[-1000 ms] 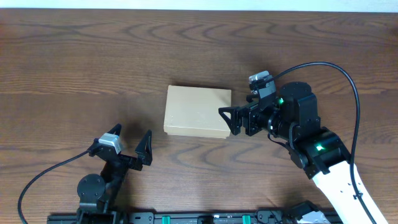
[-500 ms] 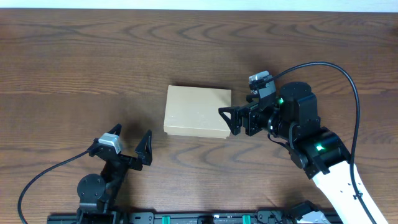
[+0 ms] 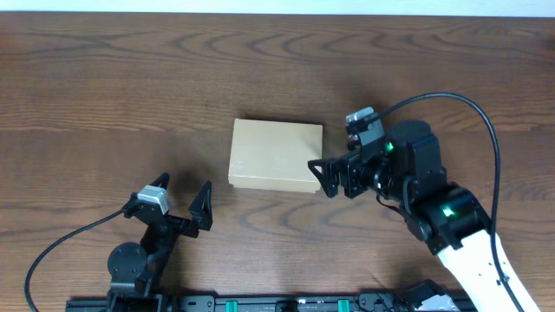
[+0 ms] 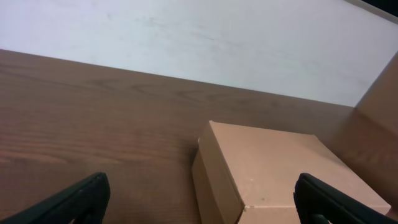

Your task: Pack container

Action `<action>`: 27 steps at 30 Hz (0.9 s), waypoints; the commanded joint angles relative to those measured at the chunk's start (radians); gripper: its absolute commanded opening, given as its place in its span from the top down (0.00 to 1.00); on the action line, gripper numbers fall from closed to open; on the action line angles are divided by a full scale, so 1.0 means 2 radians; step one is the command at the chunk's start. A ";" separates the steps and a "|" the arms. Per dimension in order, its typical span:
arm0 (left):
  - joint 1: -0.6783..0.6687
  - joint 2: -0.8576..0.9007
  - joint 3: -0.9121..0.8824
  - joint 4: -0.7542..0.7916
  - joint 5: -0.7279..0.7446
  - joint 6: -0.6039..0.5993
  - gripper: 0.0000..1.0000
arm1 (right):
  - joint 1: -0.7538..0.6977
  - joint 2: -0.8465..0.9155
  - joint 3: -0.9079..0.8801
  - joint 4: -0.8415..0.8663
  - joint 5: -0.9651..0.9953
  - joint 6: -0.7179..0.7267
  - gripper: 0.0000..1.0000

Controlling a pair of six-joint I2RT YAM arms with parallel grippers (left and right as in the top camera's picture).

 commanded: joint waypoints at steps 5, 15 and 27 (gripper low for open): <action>0.001 -0.004 -0.011 -0.017 -0.002 -0.004 0.05 | 0.046 -0.134 -0.126 0.121 0.051 -0.139 0.01; 0.001 -0.004 -0.011 -0.017 -0.002 -0.004 0.05 | 0.070 -0.360 -0.399 0.312 0.051 -0.172 0.01; 0.001 -0.004 -0.011 -0.017 -0.002 -0.004 0.05 | 0.070 -0.505 -0.454 0.265 0.067 -0.172 0.01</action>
